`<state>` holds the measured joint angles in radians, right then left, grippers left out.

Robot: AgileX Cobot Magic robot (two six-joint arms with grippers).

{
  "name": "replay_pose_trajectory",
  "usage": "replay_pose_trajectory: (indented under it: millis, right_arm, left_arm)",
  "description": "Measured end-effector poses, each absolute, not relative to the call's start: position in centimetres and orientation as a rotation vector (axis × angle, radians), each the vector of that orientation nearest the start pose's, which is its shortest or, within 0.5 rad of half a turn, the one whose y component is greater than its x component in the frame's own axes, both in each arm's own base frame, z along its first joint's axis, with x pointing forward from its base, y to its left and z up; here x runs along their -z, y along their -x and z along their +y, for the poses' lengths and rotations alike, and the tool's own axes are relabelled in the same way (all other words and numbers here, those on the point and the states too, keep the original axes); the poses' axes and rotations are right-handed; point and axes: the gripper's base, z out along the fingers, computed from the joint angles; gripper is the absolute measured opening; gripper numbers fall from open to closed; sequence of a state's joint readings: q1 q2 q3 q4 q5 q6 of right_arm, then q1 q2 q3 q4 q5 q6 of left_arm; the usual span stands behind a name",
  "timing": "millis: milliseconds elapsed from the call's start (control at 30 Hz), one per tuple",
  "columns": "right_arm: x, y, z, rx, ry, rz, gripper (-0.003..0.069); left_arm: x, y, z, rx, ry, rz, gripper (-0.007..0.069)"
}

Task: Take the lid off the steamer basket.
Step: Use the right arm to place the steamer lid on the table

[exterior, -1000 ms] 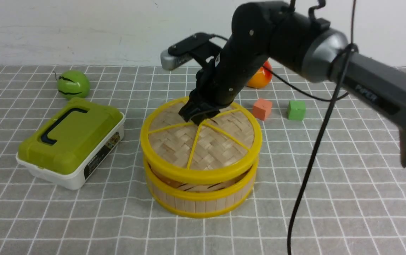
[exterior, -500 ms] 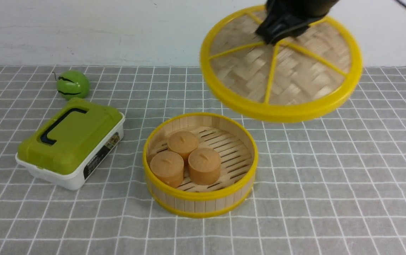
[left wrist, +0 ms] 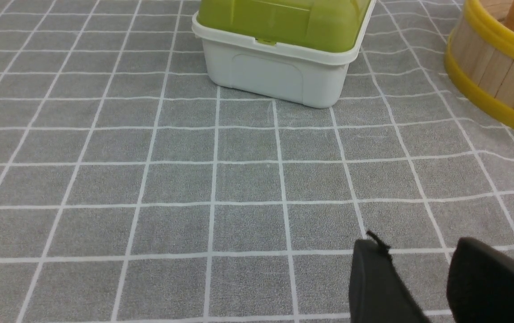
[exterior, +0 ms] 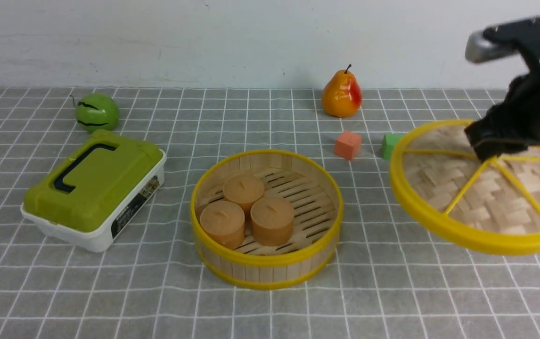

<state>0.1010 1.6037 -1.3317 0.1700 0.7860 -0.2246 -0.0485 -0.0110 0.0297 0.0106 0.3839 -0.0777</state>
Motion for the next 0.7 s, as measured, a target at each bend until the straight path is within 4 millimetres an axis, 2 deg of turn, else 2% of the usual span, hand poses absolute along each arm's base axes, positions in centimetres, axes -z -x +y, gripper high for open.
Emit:
replay_pose_trajectory:
  millis: [67, 100, 133, 333, 367, 433, 533, 633, 700]
  right_arm:
    - [-28.0, -35.2, 4.5, -0.144, 0.272, 2.486, 0.0083]
    - [-27.8, -35.3, 4.5, -0.142, 0.269, 2.484, 0.0083]
    - [-26.3, -35.6, 4.5, -0.135, 0.25, 2.471, 0.0083]
    - [-21.6, -37.8, 4.5, -0.119, 0.206, 2.469, 0.0083]
    - [-21.6, -37.8, 4.5, -0.119, 0.206, 2.468, 0.0083]
    - [-20.1, -38.2, 4.6, -0.13, 0.191, 2.504, 0.0083]
    - [-19.1, -38.4, 4.6, -0.133, 0.186, 2.529, 0.0085]
    - [-19.0, -38.5, 4.6, -0.134, 0.183, 2.527, 0.0112]
    - [-19.0, -38.5, 4.6, -0.137, 0.179, 2.526, 0.0193]
  left_arm:
    - [-16.9, -5.2, -0.2, 0.076, 0.021, 1.887, 0.0239]
    - [-16.9, -5.2, -0.2, 0.076, 0.021, 1.887, 0.0239]
    - [-16.9, -5.2, -0.2, 0.076, 0.021, 1.887, 0.0239]
    - [-16.9, -5.2, -0.2, 0.076, 0.021, 1.887, 0.0239]
    - [-16.9, -5.2, -0.2, 0.076, 0.021, 1.887, 0.0239]
    - [-16.9, -5.2, -0.2, 0.076, 0.021, 1.887, 0.0239]
    - [-16.9, -5.2, -0.2, 0.076, 0.021, 1.887, 0.0239]
    - [-16.9, -5.2, -0.2, 0.076, 0.021, 1.887, 0.0239]
    - [-16.9, -5.2, -0.2, 0.076, 0.021, 1.887, 0.0239]
